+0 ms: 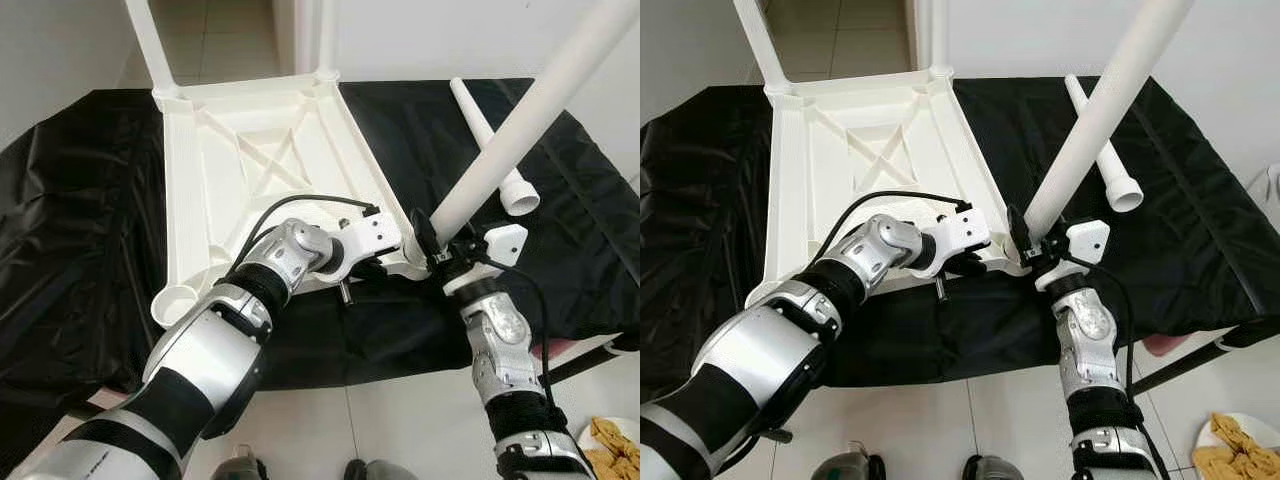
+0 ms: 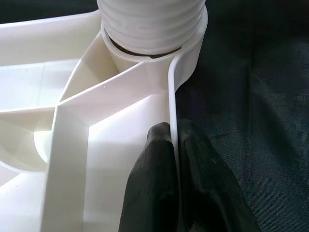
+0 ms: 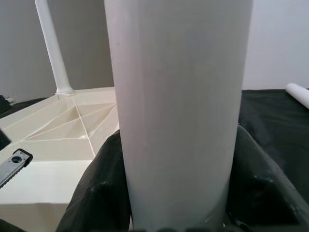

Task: Building children table

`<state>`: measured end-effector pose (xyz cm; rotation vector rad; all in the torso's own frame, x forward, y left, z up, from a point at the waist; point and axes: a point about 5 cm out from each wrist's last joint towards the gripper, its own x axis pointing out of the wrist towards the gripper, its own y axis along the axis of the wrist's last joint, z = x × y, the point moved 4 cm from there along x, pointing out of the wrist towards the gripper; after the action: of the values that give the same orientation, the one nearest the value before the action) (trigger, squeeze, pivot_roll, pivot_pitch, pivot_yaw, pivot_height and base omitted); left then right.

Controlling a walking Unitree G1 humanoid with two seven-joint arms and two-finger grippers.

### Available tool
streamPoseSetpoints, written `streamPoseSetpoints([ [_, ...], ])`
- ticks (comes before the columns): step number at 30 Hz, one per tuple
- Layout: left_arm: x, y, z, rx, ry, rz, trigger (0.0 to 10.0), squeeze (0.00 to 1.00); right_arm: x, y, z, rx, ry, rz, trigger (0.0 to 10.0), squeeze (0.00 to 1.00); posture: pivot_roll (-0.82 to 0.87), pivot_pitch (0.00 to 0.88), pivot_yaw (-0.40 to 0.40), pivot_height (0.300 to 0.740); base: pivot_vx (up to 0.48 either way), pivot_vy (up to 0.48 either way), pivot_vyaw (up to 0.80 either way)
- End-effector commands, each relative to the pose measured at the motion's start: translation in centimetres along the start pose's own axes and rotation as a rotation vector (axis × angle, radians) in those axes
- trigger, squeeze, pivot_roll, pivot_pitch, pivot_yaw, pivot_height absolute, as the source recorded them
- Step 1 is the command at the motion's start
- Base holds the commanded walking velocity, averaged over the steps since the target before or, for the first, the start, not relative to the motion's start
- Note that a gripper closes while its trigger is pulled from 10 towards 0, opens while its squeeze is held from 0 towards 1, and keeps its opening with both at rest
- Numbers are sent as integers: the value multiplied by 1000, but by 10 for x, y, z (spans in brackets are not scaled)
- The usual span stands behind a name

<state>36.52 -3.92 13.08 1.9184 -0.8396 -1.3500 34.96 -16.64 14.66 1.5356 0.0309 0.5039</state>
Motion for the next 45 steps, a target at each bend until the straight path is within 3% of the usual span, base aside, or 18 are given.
streamPoseSetpoints([
  [1,-19,18,-28,53,113,25,10000,0,-25,-53,-6,91,-14,-249,10000,0,24,70,35,740,0,0,0],
  [5,-21,21,-31,31,123,50,10000,0,-10,-35,-4,84,1,-194,10000,0,28,67,26,740,0,0,0],
  [6,-23,24,-31,-2,116,88,10000,1000,0,-24,-2,75,9,-167,10000,0,29,65,18,740,0,0,0],
  [9,-26,31,-33,-10,129,137,10000,1000,18,-2,-5,70,46,-104,10000,0,39,58,0,740,0,0,0],
  [13,-30,35,-38,-10,152,156,10000,1000,22,2,-8,74,67,-95,10000,0,45,57,-12,740,0,0,0],
  [14,-36,41,-42,-22,164,188,10000,0,23,3,-9,80,73,-96,10000,0,52,55,-20,740,0,0,0],
  [15,-44,49,-46,-30,177,232,10000,0,26,6,-9,89,80,-91,10000,0,56,53,-23,740,0,0,0],
  [17,-44,49,-46,-30,177,232,10000,0,26,6,-9,89,80,-91,10000,0,56,53,-23,740,0,0,0],
  [21,-72,71,-62,-107,246,388,10000,0,36,21,-10,151,94,-56,10000,0,60,41,-31,740,0,0,0],
  [23,-95,81,-78,-201,362,517,10000,0,45,33,-4,179,83,-37,10000,0,65,32,-38,740,0,0,0],
  [26,-103,81,-85,-238,425,553,10000,0,49,34,0,177,70,-52,10000,0,69,27,-44,740,0,0,0],
  [28,-116,76,-97,-294,545,593,10000,0,54,33,7,142,42,-87,10000,0,75,23,-50,740,0,0,0],
  [29,-116,76,-97,-294,545,593,10000,0,54,33,7,142,42,-87,10000,0,75,23,-50,740,0,0,0],
  [31,-130,66,-107,-355,679,616,10000,0,60,35,14,112,15,-106,10000,0,82,16,-57,740,0,0,0],
  [37,-146,45,-113,-455,824,619,10000,0,66,40,17,133,-8,-102,10000,0,88,1,-57,740,0,0,0],
  [39,-146,45,-113,-455,824,619,10000,0,66,40,17,133,-8,-102,10000,0,88,1,-57,740,0,0,0],
  [41,-156,29,-117,-481,938,608,10000,0,68,42,18,132,-21,-93,10000,0,76,1,-55,740,0,0,0],
  [45,-157,20,-116,-483,959,577,10000,0,68,45,18,123,-19,-77,10000,0,73,5,-56,740,0,0,0],
])
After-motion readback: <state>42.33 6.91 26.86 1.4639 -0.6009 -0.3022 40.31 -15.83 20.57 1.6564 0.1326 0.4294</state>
